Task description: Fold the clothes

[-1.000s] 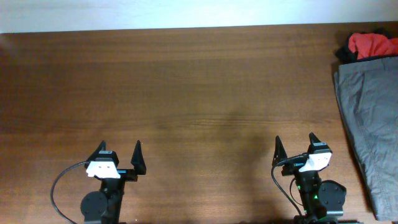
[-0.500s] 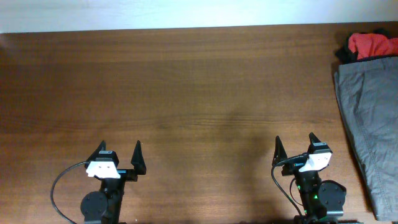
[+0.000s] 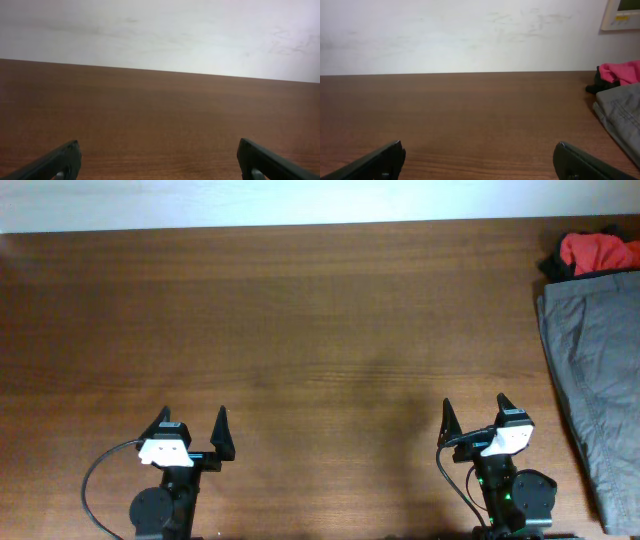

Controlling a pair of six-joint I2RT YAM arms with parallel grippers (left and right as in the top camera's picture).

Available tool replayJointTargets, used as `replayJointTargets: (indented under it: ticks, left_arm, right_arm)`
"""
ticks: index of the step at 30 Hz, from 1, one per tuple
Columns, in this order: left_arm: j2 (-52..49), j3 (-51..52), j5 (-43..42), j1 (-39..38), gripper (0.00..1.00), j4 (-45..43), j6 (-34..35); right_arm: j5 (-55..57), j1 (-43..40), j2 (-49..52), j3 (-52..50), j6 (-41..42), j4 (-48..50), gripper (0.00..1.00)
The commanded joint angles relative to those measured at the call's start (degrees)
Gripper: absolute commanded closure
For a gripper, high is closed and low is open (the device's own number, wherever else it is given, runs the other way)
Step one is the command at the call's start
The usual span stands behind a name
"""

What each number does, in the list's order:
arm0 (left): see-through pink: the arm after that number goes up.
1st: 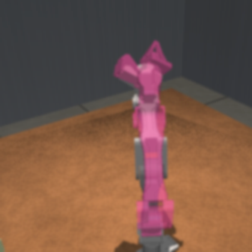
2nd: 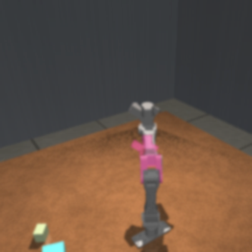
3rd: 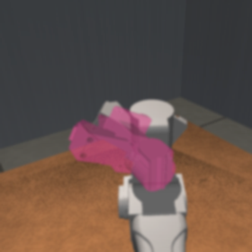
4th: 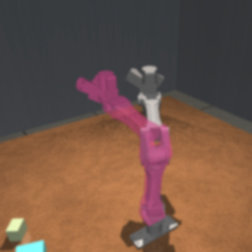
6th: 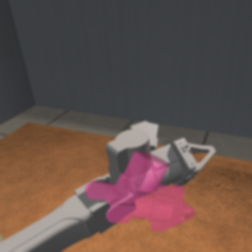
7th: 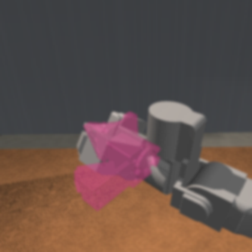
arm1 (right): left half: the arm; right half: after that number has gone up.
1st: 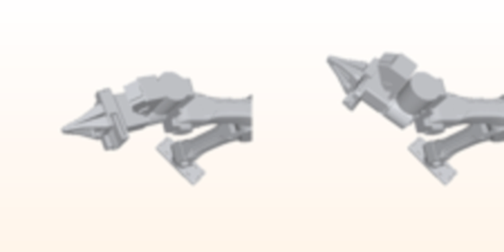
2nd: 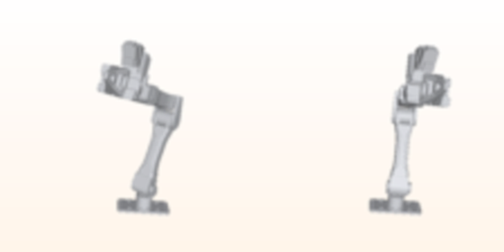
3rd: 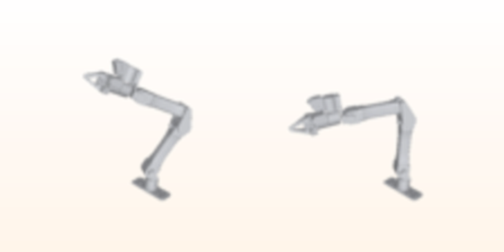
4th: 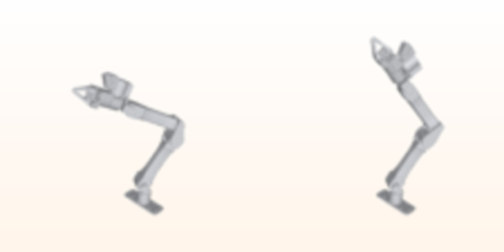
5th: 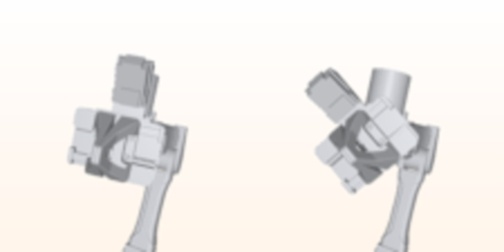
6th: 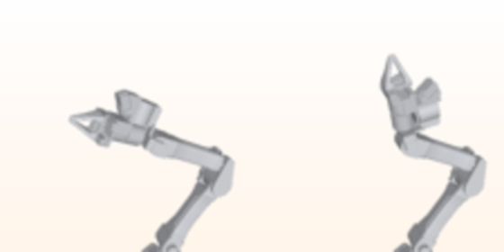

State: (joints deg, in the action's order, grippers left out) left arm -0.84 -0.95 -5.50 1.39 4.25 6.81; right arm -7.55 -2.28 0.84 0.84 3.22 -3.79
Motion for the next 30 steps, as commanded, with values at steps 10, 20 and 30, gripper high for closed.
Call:
replayJointTargets:
  ticks: [10,20,30]
  left_arm:
    - [0.5,0.4,0.4,-0.4,0.01,-0.1,-1.1]
    - [0.5,0.4,0.4,-0.4,0.01,-0.1,-1.1]
    - [0.5,0.4,0.4,-0.4,0.01,-0.1,-1.1]
  right_arm:
    - [0.5,-0.4,-0.6,-0.5,0.2,0.0,0.01]
    - [0.5,-0.4,-0.6,-0.5,0.2,0.0,0.01]
    - [0.5,-0.4,-0.6,-0.5,0.2,0.0,0.01]
